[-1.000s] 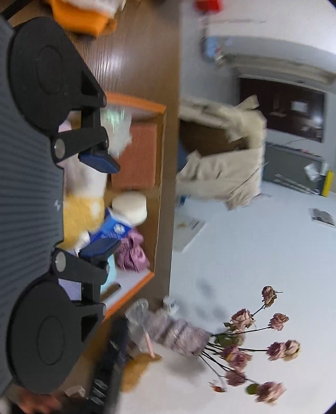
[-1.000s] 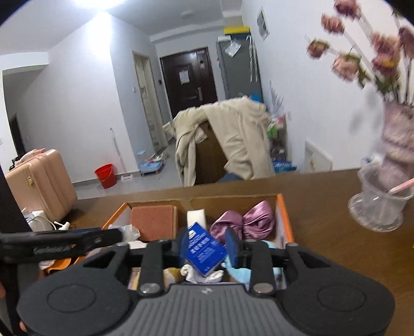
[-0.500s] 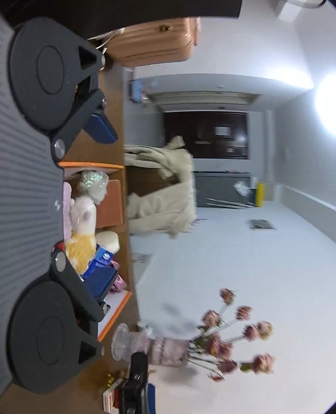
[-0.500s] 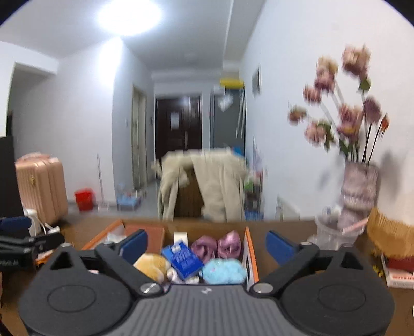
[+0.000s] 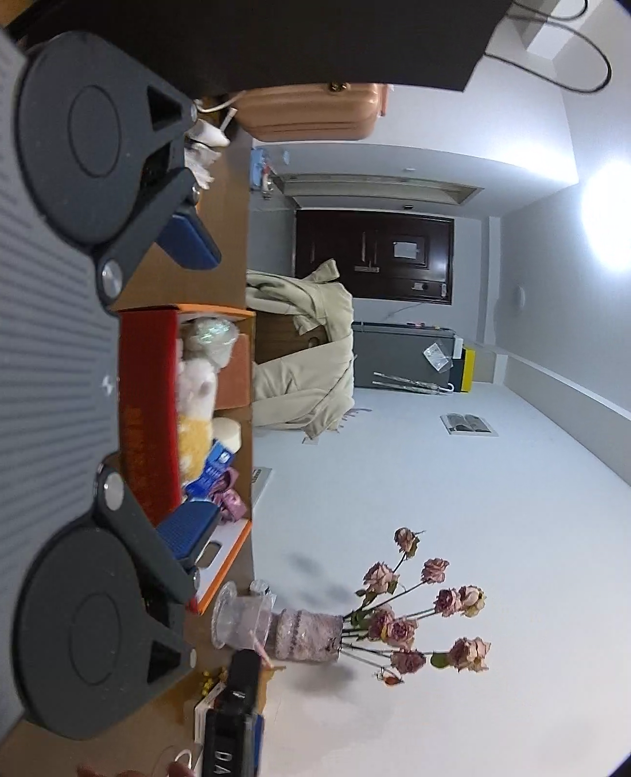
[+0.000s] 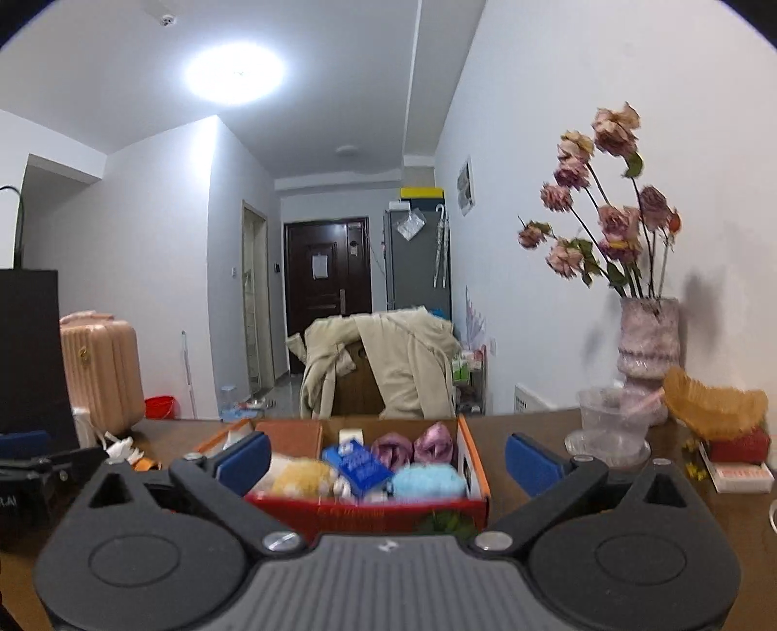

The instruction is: Organize soft objects

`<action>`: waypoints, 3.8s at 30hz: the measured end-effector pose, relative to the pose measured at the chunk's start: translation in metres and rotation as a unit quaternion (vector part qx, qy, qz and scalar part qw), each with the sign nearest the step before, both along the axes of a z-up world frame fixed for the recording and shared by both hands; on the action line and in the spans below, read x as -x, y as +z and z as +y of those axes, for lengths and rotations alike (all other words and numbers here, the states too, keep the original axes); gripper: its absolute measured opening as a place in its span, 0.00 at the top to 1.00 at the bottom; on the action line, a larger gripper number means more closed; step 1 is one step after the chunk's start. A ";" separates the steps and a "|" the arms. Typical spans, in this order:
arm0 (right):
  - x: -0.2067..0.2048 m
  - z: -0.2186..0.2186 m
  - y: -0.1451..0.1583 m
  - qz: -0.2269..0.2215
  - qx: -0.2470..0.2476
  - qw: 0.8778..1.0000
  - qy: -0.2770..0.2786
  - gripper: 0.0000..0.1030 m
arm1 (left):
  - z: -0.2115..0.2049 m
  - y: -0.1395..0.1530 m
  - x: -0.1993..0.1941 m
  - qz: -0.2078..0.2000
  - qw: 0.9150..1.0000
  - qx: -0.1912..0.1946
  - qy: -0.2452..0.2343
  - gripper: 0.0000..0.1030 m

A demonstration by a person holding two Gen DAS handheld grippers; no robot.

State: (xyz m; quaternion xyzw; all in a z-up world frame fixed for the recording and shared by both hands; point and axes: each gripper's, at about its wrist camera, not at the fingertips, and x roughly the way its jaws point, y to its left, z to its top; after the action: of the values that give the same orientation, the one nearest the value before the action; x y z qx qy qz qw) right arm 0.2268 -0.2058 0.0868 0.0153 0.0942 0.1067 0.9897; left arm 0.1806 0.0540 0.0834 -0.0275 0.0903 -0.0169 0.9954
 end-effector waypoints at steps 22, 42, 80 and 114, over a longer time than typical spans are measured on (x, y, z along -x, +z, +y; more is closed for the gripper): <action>0.164 0.013 -0.087 0.004 0.010 1.000 0.008 0.00 | -0.022 -0.068 0.151 -0.005 1.000 -0.004 0.004 0.00; 0.165 0.012 -0.090 0.004 0.005 1.000 0.000 0.00 | -0.023 -0.066 0.150 -0.007 1.000 -0.005 0.002 0.00; 0.165 0.010 -0.090 0.001 0.003 1.000 -0.005 0.00 | -0.021 -0.067 0.151 -0.006 1.000 -0.007 0.002 0.00; 0.168 0.014 -0.085 -0.008 0.003 1.000 -0.006 0.00 | -0.021 -0.061 0.156 -0.026 0.999 -0.019 -0.005 0.00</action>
State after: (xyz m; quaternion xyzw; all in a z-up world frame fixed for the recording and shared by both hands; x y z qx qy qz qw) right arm 0.0588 -0.1922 0.0016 0.0120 0.0866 0.1003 0.9911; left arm 0.0246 0.0330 0.0224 -0.0081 0.0648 -0.0207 0.9977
